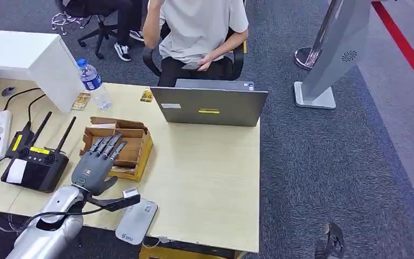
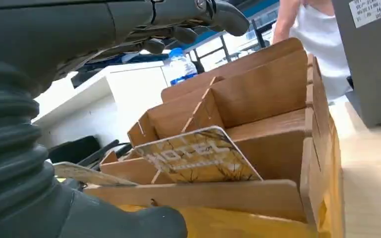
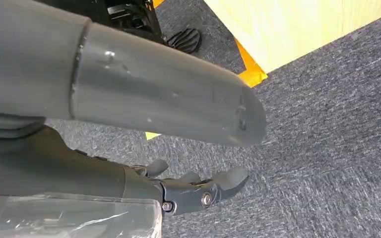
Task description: Pass the card to the sensor for recognition and then transmit it.
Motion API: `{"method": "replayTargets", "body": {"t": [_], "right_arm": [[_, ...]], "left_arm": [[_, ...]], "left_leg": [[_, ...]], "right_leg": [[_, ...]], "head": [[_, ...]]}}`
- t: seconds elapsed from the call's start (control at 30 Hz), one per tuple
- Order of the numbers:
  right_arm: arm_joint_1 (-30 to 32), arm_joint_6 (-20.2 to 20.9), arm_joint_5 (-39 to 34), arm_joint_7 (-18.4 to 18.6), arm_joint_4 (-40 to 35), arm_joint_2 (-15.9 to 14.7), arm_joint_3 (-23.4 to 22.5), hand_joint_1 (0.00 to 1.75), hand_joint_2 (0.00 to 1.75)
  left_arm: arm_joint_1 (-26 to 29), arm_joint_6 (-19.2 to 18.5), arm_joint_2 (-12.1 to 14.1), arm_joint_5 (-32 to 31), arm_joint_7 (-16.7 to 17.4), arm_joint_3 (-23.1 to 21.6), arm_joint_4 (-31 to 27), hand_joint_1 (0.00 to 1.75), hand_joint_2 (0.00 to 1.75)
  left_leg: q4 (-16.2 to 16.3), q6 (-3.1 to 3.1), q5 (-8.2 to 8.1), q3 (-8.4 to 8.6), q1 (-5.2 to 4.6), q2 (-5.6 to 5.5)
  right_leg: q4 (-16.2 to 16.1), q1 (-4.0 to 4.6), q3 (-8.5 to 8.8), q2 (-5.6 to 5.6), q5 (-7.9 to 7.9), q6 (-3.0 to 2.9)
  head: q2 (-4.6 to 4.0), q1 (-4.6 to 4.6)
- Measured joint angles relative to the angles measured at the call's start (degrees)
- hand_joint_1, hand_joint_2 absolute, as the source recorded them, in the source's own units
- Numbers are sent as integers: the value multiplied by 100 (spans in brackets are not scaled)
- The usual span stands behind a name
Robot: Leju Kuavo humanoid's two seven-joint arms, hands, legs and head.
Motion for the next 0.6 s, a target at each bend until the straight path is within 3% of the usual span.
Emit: {"method": "replayTargets", "body": {"t": [0.13, 0.17, 0.6], "right_arm": [[0, 0, 17, 0, 0, 0, -18, 0, 0], [0, 4, 20, 0, 0, 0, -29, 0, 0], [-3, 35, 48, -15, -2, 0, -50, 0, 0]], "left_arm": [[-4, -9, 20, 4, -15, 0, 4, 0, 175], [-4, -15, 20, 7, -15, 0, 4, 175, 175], [5, -192, 177, 297, -278, -2, 13, 175, 175]], "left_leg": [[0, 0, 0, 0, 0, 0], [0, 0, 0, 0, 0, 0], [0, 0, 0, 0, 0, 0]], "right_leg": [[0, 0, 0, 0, 0, 0], [0, 0, 0, 0, 0, 0], [0, 0, 0, 0, 0, 0]], "head": [[0, -2], [0, -2], [0, -2]]}}
